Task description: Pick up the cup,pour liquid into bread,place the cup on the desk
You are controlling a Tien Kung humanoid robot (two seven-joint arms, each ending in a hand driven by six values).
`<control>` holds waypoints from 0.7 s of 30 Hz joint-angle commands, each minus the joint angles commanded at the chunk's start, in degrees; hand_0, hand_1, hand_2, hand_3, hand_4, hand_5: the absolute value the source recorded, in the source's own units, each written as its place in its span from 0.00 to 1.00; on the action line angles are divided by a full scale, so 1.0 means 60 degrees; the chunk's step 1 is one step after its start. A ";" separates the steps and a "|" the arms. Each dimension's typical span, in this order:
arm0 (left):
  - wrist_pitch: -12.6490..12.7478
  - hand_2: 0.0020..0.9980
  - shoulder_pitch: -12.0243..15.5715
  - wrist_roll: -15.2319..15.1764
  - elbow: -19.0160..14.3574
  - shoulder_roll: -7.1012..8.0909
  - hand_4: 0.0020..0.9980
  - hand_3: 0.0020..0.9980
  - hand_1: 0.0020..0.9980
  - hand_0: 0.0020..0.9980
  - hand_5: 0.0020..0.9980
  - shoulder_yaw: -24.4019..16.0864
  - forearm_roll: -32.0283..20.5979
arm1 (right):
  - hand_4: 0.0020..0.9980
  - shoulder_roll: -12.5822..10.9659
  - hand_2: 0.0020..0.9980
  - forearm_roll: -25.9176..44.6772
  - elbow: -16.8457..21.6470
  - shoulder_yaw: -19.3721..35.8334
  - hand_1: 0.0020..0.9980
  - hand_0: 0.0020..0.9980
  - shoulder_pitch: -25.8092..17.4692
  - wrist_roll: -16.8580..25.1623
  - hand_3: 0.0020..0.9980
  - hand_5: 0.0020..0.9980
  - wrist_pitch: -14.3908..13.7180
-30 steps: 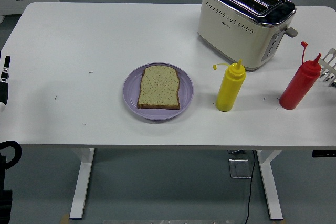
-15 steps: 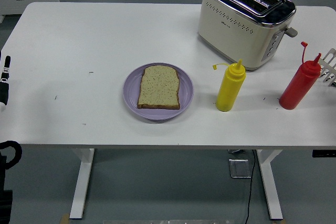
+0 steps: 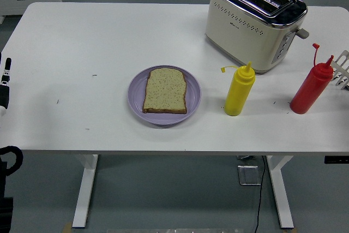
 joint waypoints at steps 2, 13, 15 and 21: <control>-0.0001 0.75 0.0011 -0.0003 0.0002 0.0000 0.57 0.69 0.76 0.79 1.00 0.0000 -0.0001 | 0.63 0.0007 0.69 0.0005 -0.0007 -0.0021 0.67 0.73 -0.0005 0.0006 0.73 0.77 -0.0007; -0.0004 0.75 0.0049 -0.0007 0.0012 0.0000 0.57 0.69 0.76 0.79 1.00 0.0070 -0.0008 | 0.63 0.0023 0.68 0.0020 -0.0013 -0.0114 0.66 0.73 -0.0039 0.0008 0.73 0.75 -0.0006; -0.0005 0.75 0.0055 -0.0007 0.0014 0.0000 0.57 0.69 0.76 0.79 1.00 0.0082 -0.0010 | 0.63 0.0025 0.68 0.0025 -0.0015 -0.0117 0.66 0.73 -0.0048 0.0006 0.73 0.75 -0.0004; 0.0005 0.75 0.0074 -0.0002 0.0018 0.0000 0.57 0.69 0.76 0.79 1.00 0.0100 -0.0015 | 0.62 0.0030 0.68 0.0008 -0.0016 -0.0130 0.66 0.73 -0.0052 -0.0004 0.73 0.74 -0.0011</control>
